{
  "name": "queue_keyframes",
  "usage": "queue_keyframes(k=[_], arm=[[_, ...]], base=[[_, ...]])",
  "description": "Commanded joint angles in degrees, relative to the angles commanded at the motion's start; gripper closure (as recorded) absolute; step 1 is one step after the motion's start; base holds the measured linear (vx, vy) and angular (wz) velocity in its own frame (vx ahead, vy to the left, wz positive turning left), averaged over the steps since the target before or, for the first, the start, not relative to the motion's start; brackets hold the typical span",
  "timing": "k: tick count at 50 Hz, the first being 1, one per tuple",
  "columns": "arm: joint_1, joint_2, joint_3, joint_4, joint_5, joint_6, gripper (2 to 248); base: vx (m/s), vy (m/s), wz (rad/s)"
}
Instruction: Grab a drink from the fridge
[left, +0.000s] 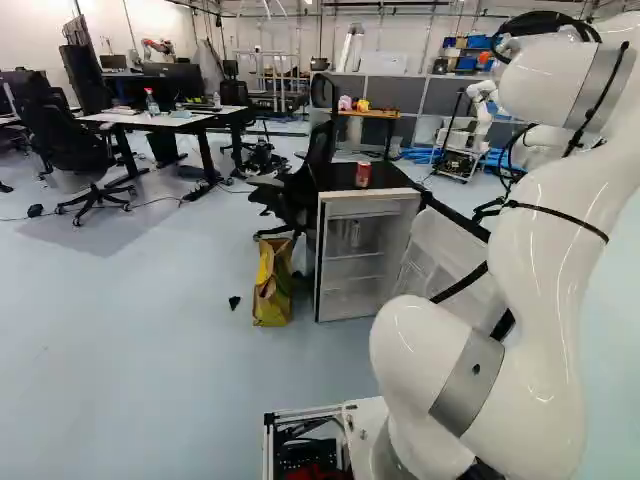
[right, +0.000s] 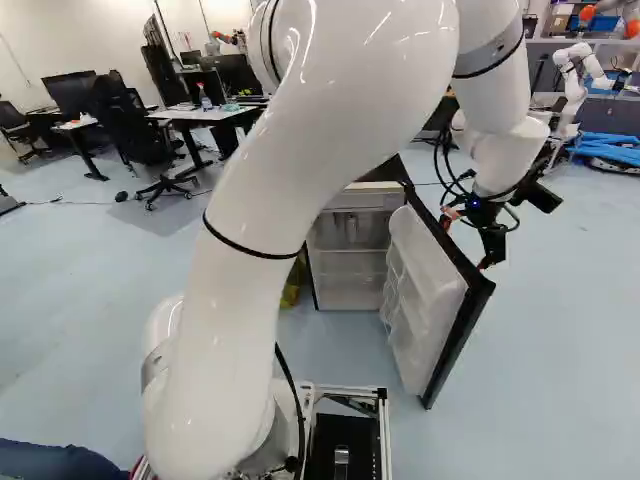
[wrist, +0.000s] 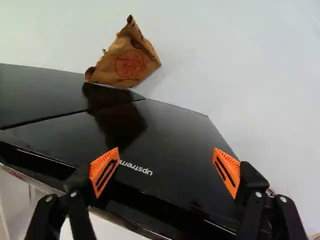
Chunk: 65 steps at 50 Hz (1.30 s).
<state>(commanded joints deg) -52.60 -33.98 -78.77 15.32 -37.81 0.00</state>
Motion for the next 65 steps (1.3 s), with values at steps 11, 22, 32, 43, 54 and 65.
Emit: queue_keyframes(k=[11, 22, 32, 43, 54, 65], arm=[[0.0, 1.6, 2.4, 0.0, 0.0, 0.0, 3], [0.2, 3.2, 4.9, 0.0, 0.0, 0.0, 3], [0.4, 4.8, 7.3, 0.0, 0.0, 0.0, 3], [0.9, 6.7, 10.0, 0.0, 0.0, 0.0, 3], [1.3, 8.6, 12.7, 0.0, 0.0, 0.0, 3], [2.1, 10.4, 15.3, 0.0, 0.0, 0.0, 3]], base=[[0.0, 0.0, 0.0], [0.0, 0.0, 0.0], [0.0, 0.0, 0.0], [0.0, 0.0, 0.0], [0.0, 0.0, 0.0], [0.0, 0.0, 0.0]])
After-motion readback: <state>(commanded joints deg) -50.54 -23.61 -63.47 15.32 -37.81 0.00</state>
